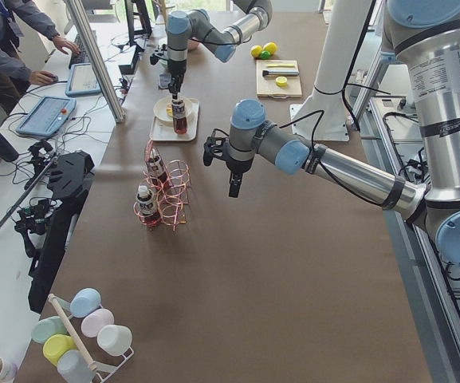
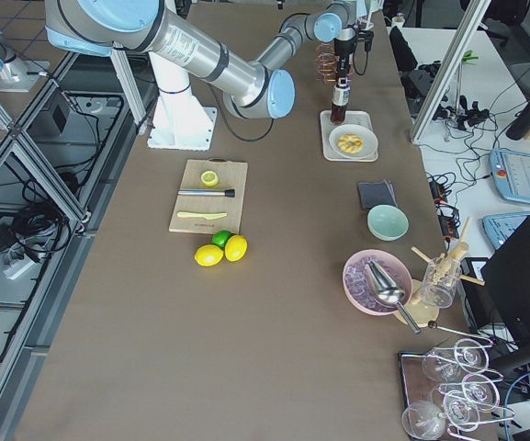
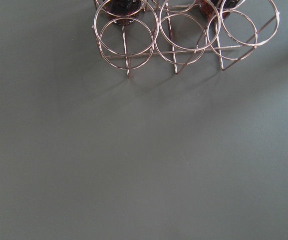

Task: Place tea on tray
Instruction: 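Lift the bottle with the right gripper and carry it onto the white tray, then open the right gripper beside the bread bowl and withdraw it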

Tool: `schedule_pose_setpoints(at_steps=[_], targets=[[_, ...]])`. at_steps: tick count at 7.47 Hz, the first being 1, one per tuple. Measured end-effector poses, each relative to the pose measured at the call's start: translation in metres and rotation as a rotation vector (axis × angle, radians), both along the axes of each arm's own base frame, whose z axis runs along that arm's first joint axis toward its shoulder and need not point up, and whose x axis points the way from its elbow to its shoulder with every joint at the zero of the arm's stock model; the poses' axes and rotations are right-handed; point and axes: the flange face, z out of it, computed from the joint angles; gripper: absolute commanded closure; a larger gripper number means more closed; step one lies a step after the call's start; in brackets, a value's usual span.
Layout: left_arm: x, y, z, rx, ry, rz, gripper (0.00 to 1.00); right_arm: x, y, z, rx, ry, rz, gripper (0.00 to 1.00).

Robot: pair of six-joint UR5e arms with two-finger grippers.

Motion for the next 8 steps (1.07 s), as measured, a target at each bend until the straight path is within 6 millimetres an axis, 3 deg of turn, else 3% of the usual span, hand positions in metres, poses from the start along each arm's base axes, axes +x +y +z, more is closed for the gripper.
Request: schedule_pose_setpoints(at_steps=[1, 2, 3, 8], targets=[[0.000, 0.000, -0.001, 0.003, 0.001, 0.000, 0.03, -0.004, -0.010, 0.006, 0.004, -0.004, 0.006, 1.00], [0.000, 0.000, -0.001, 0.004, 0.002, 0.001, 0.03, -0.003, -0.019, 0.008, 0.006, -0.007, 0.010, 0.78], [0.000, 0.000, -0.001, 0.006, 0.002, 0.002, 0.03, -0.002, -0.023, 0.009, 0.004, -0.007, 0.011, 0.01], [-0.001, 0.000, -0.002, -0.001, 0.004, -0.007, 0.03, 0.007, -0.020, -0.003, -0.009, -0.032, -0.003, 0.00]])
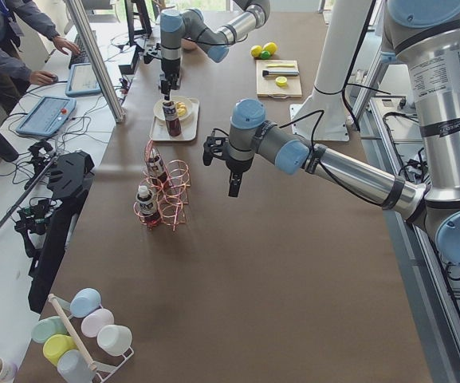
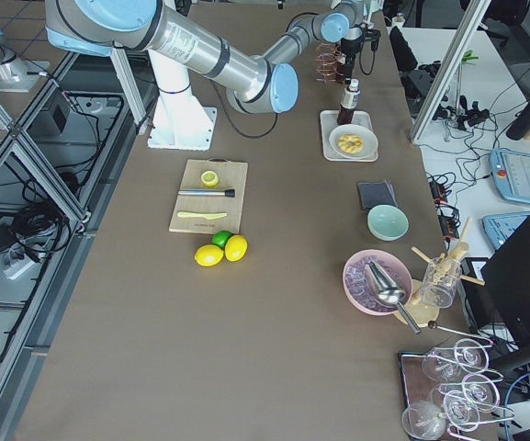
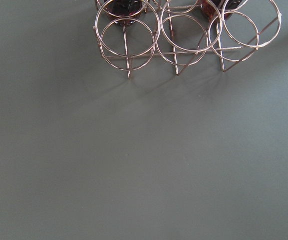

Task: Place tea on tray
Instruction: 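Open the right gripper beside the bread bowl and withdraw it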

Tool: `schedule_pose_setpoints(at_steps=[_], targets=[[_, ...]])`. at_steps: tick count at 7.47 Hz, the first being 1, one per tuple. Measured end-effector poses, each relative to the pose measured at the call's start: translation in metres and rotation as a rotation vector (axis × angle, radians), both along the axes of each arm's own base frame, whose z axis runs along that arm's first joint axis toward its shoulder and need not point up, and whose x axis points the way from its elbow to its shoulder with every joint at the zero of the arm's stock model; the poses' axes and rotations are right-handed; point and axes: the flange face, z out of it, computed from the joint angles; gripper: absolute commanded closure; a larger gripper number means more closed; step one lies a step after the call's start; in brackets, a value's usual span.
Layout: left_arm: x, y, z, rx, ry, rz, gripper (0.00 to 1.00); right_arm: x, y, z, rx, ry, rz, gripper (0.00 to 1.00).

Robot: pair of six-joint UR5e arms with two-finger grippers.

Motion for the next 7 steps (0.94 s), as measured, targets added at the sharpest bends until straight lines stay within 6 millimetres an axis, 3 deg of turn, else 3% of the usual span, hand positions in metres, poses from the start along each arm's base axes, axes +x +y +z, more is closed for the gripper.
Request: schedule_pose_setpoints(at_steps=[1, 2, 4, 5, 7], targets=[[-0.005, 0.001, -0.003, -0.005, 0.005, -0.019, 0.03, 0.022, 0.008, 0.008, -0.017, -0.011, -0.016, 0.00], [-0.014, 0.001, -0.006, -0.008, 0.012, -0.046, 0.03, 0.059, 0.023, 0.035, -0.006, -0.015, -0.041, 0.00], [-0.056, 0.014, -0.002, 0.047, 0.031, -0.053, 0.03, 0.177, 0.051, 0.102, 0.034, 0.004, -0.110, 0.00], [-0.077, 0.023, 0.008, 0.097, 0.017, -0.038, 0.03, 0.249, 0.062, 0.150, 0.081, 0.044, -0.155, 0.00], [-0.103, 0.038, 0.026, 0.165, -0.017, -0.008, 0.03, 0.378, 0.073, 0.276, 0.171, 0.143, -0.288, 0.00]])
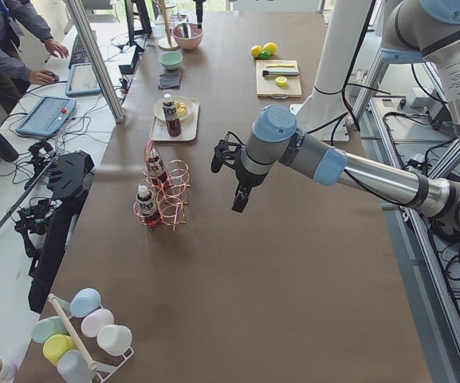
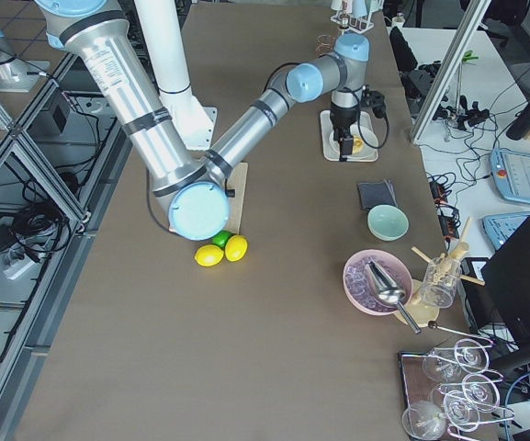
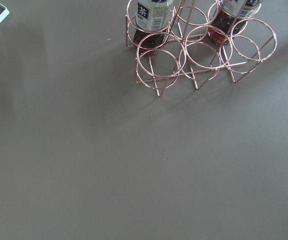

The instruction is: Place tea on tray

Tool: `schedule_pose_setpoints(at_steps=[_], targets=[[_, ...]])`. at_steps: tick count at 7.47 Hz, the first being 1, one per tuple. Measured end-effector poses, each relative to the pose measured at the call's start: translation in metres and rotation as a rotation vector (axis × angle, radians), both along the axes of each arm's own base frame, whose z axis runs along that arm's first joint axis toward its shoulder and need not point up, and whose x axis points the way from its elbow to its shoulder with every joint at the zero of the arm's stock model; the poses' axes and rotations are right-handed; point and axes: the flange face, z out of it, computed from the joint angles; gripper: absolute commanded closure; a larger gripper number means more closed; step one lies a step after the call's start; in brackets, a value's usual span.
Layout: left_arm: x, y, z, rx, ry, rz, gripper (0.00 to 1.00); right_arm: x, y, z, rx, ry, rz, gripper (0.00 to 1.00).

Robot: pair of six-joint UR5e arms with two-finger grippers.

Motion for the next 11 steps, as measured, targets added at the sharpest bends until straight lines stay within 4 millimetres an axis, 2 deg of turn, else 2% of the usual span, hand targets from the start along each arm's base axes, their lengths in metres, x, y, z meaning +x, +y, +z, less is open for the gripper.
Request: schedule_pose_setpoints(at_steps=[1, 2, 3, 4, 5, 6, 7, 9, 11], targets=[[-0.007, 0.011, 0.005, 0.012, -0.014, 0.005, 0.03, 0.071, 0.009, 0.074, 0.044, 0.052, -0.089, 0.00], [-0.011, 0.017, 0.008, 0.012, -0.022, 0.005, 0.03, 0.141, 0.026, 0.138, 0.075, 0.078, -0.165, 0.00], [-0.012, 0.019, 0.010, 0.009, -0.026, 0.003, 0.03, 0.203, 0.058, 0.201, 0.076, 0.086, -0.210, 0.00], [-0.012, 0.019, 0.011, 0.007, -0.028, 0.004, 0.03, 0.255, 0.098, 0.260, 0.059, 0.078, -0.231, 0.00], [-0.010, 0.017, 0.015, 0.001, -0.031, 0.009, 0.03, 0.296, 0.129, 0.309, 0.046, 0.044, -0.215, 0.00], [-0.008, 0.014, 0.025, -0.014, -0.049, 0.011, 0.03, 0.320, 0.151, 0.343, 0.047, 0.011, -0.197, 0.00], [-0.009, 0.011, 0.045, -0.046, -0.070, 0.008, 0.03, 0.330, 0.161, 0.360, 0.051, -0.005, -0.186, 0.00], [-0.023, 0.010, 0.081, -0.109, -0.081, -0.031, 0.03, 0.334, 0.164, 0.367, 0.053, -0.013, -0.175, 0.00], [-0.050, 0.019, 0.108, -0.102, -0.097, -0.053, 0.03, 0.315, 0.152, 0.361, 0.034, -0.014, -0.182, 0.00]])
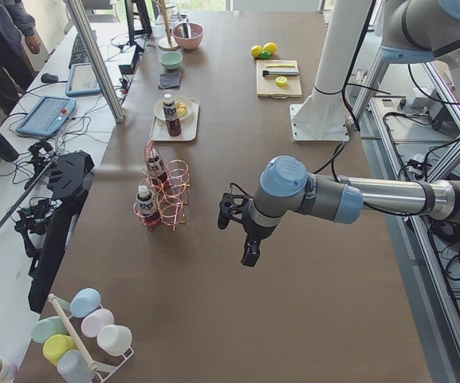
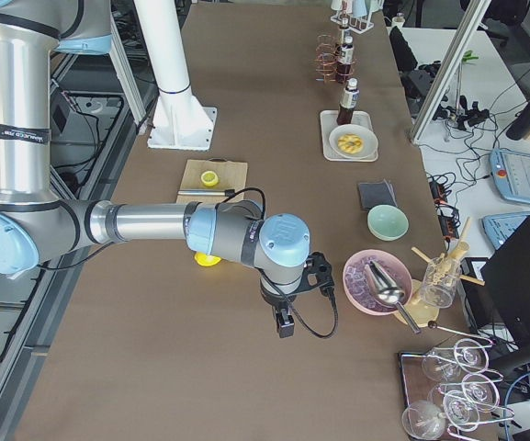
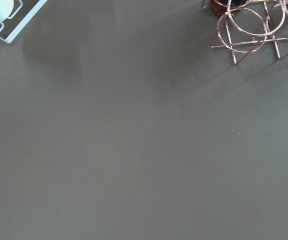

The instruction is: Place tea on tray

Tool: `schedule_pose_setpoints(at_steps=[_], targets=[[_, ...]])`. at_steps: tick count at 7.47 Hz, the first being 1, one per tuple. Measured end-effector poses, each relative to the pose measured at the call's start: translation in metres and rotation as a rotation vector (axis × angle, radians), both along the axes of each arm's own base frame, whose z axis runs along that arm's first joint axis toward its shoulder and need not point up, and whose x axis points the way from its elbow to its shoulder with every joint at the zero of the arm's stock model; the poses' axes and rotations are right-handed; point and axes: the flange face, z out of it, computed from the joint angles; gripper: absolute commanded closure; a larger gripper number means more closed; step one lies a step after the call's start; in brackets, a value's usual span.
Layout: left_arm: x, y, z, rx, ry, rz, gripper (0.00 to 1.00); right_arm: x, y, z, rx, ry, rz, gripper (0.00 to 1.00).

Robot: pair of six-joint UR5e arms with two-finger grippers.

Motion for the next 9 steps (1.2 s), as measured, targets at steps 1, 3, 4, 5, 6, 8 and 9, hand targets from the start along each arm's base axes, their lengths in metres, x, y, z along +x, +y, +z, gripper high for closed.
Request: schedule_pose_setpoints(at_steps=[1, 3, 4, 5, 6, 8, 9], targets=[[-0.010, 0.003, 0.006, 0.019, -0.010, 0.001, 0.03, -0.008, -0.005, -0.002, -0.001, 0.001, -0.005, 0.00], [-0.017, 0.006, 0.009, 0.037, -0.014, 0.002, 0.03, -0.019, -0.010, -0.006, 0.002, 0.004, -0.014, 0.00], [-0.018, 0.007, 0.009, 0.038, -0.013, 0.002, 0.03, -0.021, -0.011, -0.007, 0.003, 0.004, -0.017, 0.00], [-0.018, 0.007, 0.009, 0.040, -0.013, 0.002, 0.03, -0.022, -0.011, -0.007, 0.003, 0.004, -0.020, 0.00], [-0.018, 0.007, 0.008, 0.041, -0.014, 0.002, 0.03, -0.022, -0.012, -0.007, 0.003, 0.004, -0.020, 0.00], [-0.018, 0.007, 0.008, 0.043, -0.014, 0.002, 0.03, -0.023, -0.012, -0.008, 0.005, 0.004, -0.020, 0.00], [-0.018, 0.007, 0.007, 0.044, -0.014, 0.002, 0.03, -0.023, -0.012, -0.008, 0.006, 0.005, -0.021, 0.00]])
